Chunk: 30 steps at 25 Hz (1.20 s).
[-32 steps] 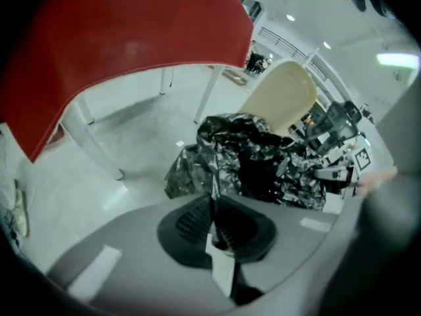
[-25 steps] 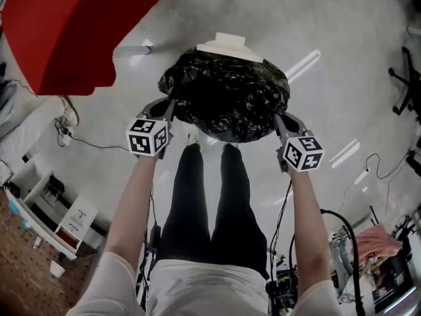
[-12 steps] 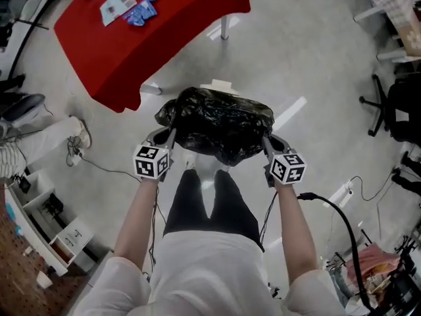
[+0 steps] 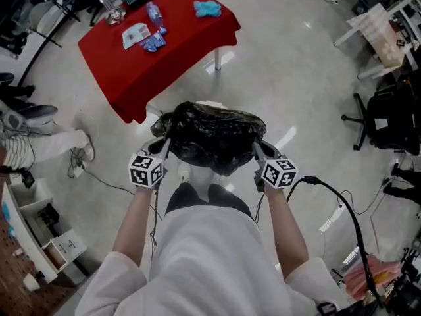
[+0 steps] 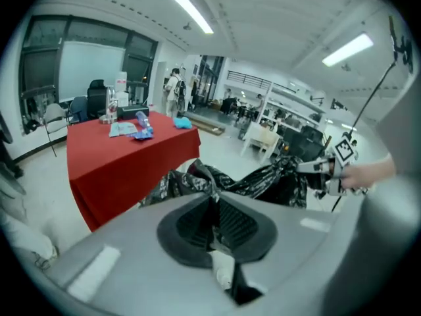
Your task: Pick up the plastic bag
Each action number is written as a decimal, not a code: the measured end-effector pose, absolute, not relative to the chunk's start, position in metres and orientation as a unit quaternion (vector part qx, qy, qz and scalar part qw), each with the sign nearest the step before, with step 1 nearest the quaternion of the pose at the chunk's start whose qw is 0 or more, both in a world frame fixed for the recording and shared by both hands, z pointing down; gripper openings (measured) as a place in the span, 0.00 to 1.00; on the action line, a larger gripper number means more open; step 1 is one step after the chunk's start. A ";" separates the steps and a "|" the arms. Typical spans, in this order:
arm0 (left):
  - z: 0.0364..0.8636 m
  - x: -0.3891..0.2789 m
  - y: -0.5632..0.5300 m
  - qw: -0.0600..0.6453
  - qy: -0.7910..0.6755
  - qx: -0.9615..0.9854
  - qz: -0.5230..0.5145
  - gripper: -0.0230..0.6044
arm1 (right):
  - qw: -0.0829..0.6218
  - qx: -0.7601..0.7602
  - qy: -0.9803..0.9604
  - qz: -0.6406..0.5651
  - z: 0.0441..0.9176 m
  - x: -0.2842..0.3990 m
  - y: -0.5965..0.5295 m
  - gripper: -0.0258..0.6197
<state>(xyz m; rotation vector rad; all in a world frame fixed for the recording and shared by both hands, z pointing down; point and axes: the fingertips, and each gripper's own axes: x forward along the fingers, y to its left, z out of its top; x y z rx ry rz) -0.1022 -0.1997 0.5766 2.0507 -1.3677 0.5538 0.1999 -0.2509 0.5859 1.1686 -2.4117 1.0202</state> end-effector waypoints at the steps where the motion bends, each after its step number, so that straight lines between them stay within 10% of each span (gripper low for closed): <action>1: 0.565 -0.102 -0.197 0.297 -0.518 0.776 0.204 0.04 | 0.126 0.406 -0.835 0.350 0.572 0.201 -0.249 0.04; 30: 0.394 -0.172 -0.006 0.132 -0.434 0.877 0.158 0.05 | 0.061 0.494 -0.844 0.201 0.393 0.137 -0.035 0.04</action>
